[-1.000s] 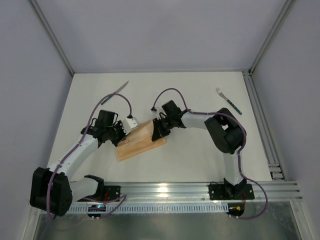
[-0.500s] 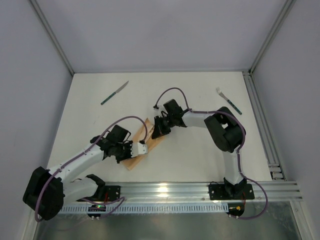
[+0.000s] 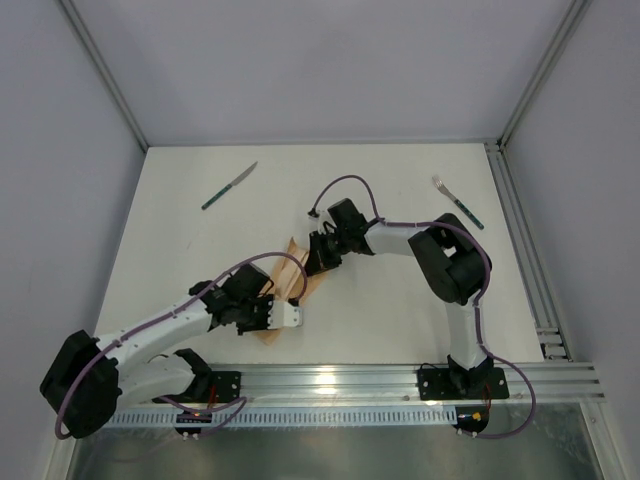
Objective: Fold the napkin into a case and place the utensils inside
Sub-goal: Fold the 2/3-rectangle-folded napkin at the center of the board.
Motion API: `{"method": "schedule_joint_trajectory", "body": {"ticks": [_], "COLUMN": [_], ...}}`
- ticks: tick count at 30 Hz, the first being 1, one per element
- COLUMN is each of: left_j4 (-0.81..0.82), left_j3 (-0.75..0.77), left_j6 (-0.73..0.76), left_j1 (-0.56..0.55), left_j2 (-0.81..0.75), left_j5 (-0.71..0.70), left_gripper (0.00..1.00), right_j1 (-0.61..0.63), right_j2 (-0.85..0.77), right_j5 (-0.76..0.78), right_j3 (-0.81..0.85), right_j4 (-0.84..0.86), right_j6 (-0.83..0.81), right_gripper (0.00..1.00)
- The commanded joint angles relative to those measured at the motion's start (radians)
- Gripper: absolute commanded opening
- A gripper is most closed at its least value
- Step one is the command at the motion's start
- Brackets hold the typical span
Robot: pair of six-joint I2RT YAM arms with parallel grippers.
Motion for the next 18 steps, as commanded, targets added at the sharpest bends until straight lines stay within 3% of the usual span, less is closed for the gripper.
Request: {"method": "schedule_joint_trajectory", "body": {"ticks": [1,9,18], "left_j4": [0.026,0.060,0.067], "left_j3": [-0.033,-0.050,-0.076], "left_j6": [-0.018,-0.030,-0.047], "left_j1": [-0.058,-0.089,-0.091], "left_j2": [0.023,0.043,0.017], "left_j5": [-0.073,-0.165,-0.199], "left_gripper": [0.00,0.00,0.00], "right_j1": [-0.011,-0.013,-0.071], "right_j2": [0.000,-0.074,-0.275], "right_j5": [0.101,0.093,0.121], "right_j3": [-0.035,-0.037,-0.034], "right_j4": [0.000,0.002,-0.127], "right_j6": [-0.007,-0.004,-0.073], "right_gripper": [0.10,0.15,0.20]}}
